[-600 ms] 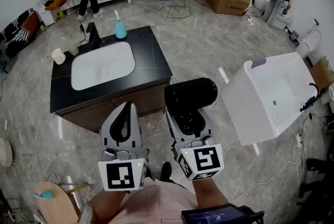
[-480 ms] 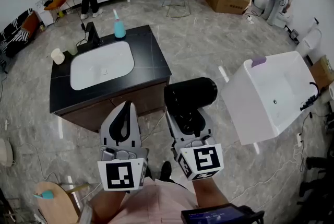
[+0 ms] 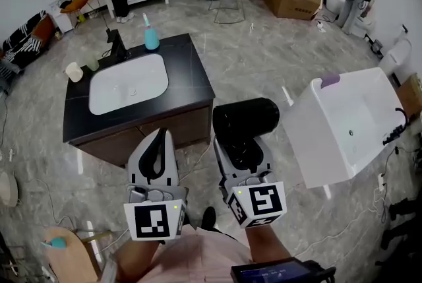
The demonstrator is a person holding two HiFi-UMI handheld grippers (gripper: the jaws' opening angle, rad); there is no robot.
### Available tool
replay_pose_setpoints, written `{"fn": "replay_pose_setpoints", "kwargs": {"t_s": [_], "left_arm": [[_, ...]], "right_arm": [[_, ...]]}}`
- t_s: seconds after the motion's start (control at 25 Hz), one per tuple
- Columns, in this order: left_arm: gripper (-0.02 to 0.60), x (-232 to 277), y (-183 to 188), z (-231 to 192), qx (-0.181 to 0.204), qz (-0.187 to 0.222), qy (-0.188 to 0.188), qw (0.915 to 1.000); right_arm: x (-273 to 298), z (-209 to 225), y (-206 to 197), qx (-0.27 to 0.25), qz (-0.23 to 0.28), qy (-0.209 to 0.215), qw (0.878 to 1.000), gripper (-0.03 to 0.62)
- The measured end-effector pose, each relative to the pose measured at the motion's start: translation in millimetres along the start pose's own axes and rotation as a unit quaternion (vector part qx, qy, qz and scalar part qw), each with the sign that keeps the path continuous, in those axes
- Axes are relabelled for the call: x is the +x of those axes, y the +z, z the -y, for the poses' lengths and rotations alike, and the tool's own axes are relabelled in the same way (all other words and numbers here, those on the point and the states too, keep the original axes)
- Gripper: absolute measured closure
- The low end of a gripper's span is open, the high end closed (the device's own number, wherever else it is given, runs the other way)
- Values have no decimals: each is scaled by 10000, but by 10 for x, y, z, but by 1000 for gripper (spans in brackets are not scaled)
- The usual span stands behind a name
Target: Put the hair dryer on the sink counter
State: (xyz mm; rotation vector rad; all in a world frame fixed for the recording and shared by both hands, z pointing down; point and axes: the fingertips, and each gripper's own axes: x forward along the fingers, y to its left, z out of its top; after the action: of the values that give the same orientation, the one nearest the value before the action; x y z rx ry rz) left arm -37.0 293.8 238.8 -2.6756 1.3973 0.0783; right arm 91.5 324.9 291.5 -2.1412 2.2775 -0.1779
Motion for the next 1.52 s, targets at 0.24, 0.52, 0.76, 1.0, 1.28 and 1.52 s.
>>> {"fn": "replay_pose_setpoints", "kwargs": {"t_s": [0.24,0.52,0.76,1.0,1.28,1.52], "left_arm": [[572,60,-95,112,-211,-141,102,9996],[572,306,-219,-117,-343,-198,325,9987],[572,792,-453,-477,-472,-284,469,9974],[572,1610,-940,-1149,-577,-459,508,9960],[572,2456,-1033,-1749,-527,-385,455,9968],[572,2816,-978,-2107,-496,-242,468,9974]], "right_arm": [[89,171,-77,54,-115,21,9999,355],[428,208,-126,-12,-267,151,9995,355],[1026,293,-181,-90,-381,188,9991,355],[2071,298,-368,-112,-539,229,9982,355],[3123,340,-279,-70,-577,187,9981,355],[3694,324,-29,-185,-383,173,9989,355]]}}
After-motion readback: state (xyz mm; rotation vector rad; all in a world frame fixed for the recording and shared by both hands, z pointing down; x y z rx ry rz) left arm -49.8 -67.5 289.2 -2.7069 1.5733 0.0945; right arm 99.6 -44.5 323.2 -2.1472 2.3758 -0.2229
